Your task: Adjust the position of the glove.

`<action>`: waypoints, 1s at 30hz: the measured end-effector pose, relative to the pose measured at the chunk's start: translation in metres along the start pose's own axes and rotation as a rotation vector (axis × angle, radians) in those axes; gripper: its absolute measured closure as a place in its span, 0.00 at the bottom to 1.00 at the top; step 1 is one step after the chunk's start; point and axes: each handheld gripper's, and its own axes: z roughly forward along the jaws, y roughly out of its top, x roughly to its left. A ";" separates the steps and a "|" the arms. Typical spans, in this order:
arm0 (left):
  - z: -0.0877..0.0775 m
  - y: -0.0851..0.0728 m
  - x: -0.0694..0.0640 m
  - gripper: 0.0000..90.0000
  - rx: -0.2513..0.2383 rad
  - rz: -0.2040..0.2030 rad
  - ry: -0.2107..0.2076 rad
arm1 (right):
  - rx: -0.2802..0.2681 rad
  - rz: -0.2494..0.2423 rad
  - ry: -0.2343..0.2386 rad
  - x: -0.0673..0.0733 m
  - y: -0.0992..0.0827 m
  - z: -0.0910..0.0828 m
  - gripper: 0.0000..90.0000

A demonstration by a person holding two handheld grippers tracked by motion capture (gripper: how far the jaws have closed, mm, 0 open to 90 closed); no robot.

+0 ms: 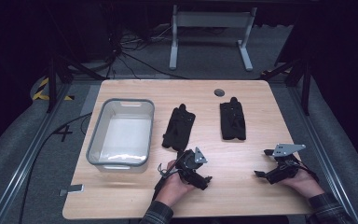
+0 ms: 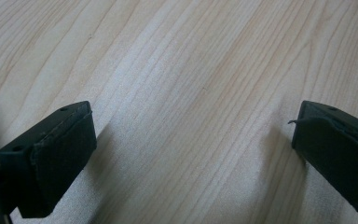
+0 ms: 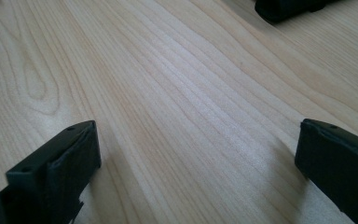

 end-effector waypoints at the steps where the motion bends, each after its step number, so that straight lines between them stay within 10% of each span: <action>1: 0.000 0.000 0.000 0.00 0.000 0.000 0.000 | 0.000 -0.002 0.000 0.000 0.000 0.000 0.00; 6: 0.000 0.000 0.000 0.00 0.001 -0.003 0.001 | -0.005 -0.008 0.004 -0.001 0.000 0.000 0.04; 30: 0.001 0.001 0.000 0.00 0.001 0.022 -0.011 | -0.078 0.020 0.061 -0.024 0.048 0.006 0.95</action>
